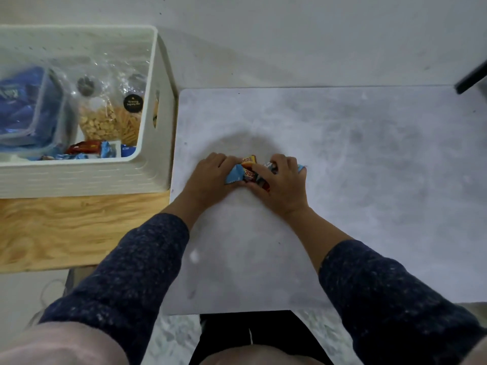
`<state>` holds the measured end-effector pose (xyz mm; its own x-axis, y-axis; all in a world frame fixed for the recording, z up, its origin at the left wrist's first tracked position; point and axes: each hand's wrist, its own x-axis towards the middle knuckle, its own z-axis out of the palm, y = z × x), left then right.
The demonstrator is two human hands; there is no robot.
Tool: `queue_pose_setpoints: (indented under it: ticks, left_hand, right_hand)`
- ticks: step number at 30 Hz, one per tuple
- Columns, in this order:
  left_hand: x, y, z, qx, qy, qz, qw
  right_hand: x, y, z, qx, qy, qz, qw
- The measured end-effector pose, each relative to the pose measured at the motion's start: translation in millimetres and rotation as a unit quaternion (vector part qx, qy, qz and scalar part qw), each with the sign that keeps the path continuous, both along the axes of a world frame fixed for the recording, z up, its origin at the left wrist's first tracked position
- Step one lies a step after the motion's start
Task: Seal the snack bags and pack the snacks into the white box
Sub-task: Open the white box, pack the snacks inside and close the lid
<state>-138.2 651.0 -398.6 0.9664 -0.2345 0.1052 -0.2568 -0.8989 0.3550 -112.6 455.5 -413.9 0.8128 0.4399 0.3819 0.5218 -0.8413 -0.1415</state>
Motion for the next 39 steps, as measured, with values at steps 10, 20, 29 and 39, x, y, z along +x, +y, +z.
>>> queue_pose_setpoints:
  ticks: [10, 20, 29, 39]
  left_hand:
    - [-18, -23, 14, -0.043, 0.041, 0.069, 0.996]
    - [-7, -20, 72, -0.053, -0.021, 0.097, 0.994]
    - [7, 43, 185, -0.052, -0.082, 0.131, 0.987]
    - [-35, 216, 193, -0.053, 0.035, 0.185, 0.981]
  right_hand:
    - [-6, -1, 13, 0.004, 0.021, 0.019, 1.0]
    - [10, 4, 80, -0.002, 0.052, 0.032, 0.998]
    - [38, 74, 190, 0.049, -0.042, 0.056, 0.996]
    - [2, 247, 211, -0.026, 0.147, 0.069, 0.986]
